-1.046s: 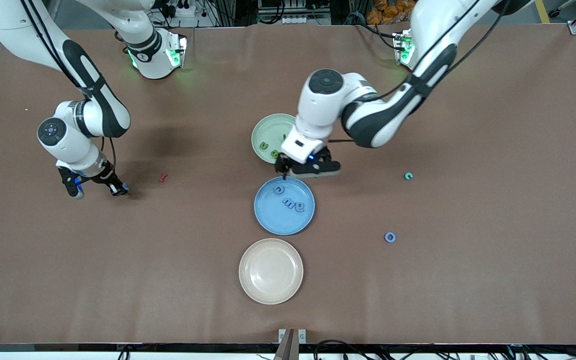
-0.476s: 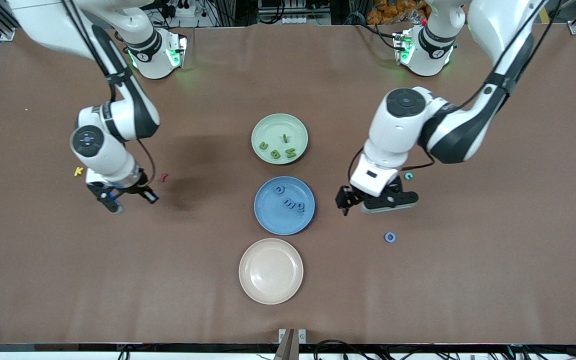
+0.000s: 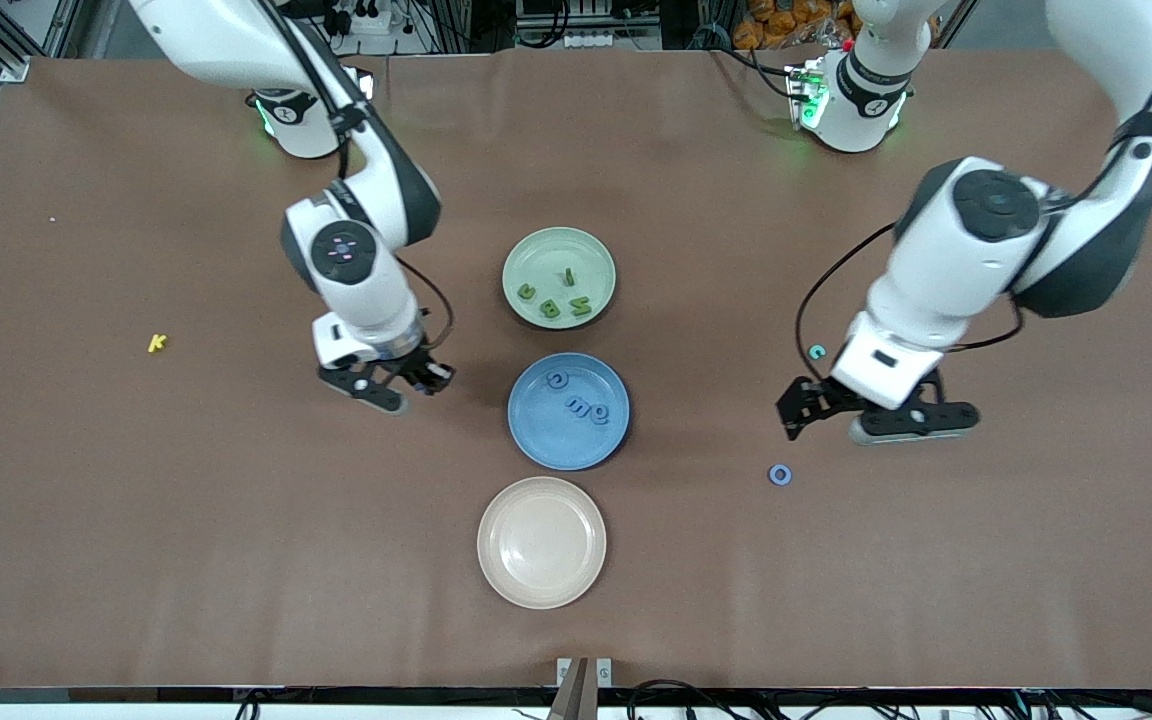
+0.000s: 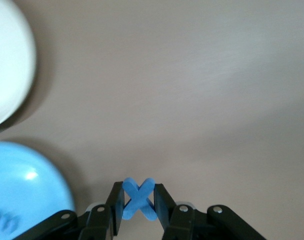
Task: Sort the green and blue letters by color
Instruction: 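Open the right gripper over the blue plate while the left gripper withdraws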
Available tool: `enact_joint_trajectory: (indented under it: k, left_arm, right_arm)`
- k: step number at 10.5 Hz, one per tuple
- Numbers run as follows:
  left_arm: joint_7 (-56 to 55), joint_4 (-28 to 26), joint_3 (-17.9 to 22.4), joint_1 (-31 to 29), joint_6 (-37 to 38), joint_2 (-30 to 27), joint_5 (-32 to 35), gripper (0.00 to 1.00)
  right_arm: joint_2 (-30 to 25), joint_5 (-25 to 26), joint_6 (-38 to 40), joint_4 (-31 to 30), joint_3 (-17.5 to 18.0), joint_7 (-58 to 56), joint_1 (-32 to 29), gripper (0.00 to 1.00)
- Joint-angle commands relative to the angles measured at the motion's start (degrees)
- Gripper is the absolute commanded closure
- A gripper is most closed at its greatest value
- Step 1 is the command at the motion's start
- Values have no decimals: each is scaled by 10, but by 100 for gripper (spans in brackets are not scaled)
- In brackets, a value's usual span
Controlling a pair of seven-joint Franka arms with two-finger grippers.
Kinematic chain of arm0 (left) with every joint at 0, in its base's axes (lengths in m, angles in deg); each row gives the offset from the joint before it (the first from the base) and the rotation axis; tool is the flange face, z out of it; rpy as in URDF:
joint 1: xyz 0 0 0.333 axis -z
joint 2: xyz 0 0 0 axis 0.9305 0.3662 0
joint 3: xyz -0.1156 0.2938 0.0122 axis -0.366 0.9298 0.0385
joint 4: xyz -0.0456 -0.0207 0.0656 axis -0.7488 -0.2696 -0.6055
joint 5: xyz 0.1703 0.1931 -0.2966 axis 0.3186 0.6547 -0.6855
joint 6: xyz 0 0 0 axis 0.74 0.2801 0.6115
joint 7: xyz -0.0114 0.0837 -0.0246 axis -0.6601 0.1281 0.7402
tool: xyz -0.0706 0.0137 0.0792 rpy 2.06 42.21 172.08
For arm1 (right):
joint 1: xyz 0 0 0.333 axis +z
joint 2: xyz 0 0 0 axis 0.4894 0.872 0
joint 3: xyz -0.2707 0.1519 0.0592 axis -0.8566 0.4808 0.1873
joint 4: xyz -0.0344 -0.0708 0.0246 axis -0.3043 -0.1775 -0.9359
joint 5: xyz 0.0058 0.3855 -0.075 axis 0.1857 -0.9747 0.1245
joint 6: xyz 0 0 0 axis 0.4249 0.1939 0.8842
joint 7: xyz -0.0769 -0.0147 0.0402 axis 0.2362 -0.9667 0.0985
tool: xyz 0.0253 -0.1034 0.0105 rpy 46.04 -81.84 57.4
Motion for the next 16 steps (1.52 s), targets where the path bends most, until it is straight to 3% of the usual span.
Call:
enact_joint_trajectory:
  k: [1,4,7,8,9,10,13,15,16]
  left_arm:
    - [139,60,28,-7,149,-62,-111,0]
    - [182,120,63,2,248,-76,-156,0]
    - [201,132,182,63,268,-130,-227,0]
    - [236,132,227,87,277,-142,-247,0]
    - [267,132,275,115,288,-156,-258,0]
    - [282,132,321,148,301,-167,-264,0]
    - [303,129,431,230,317,-186,-277,0]
    - [357,126,532,315,317,-196,-280,0]
    - [358,126,558,333,317,-196,-283,0]
  right_arm:
    - [84,3,9,113,-4,3,69,98]
    - [134,5,3,178,-4,1,98,98]
    - [156,7,-7,214,-3,0,118,97]
    - [159,6,-24,215,-3,3,119,82]
    - [159,-1,-41,215,-3,8,119,6]
    - [157,-2,-41,215,-3,2,119,0]
    - [150,-2,-16,213,-6,-5,108,0]
    - [120,-2,52,203,-6,-58,63,0]
    - [100,-2,97,197,-6,-89,30,0]
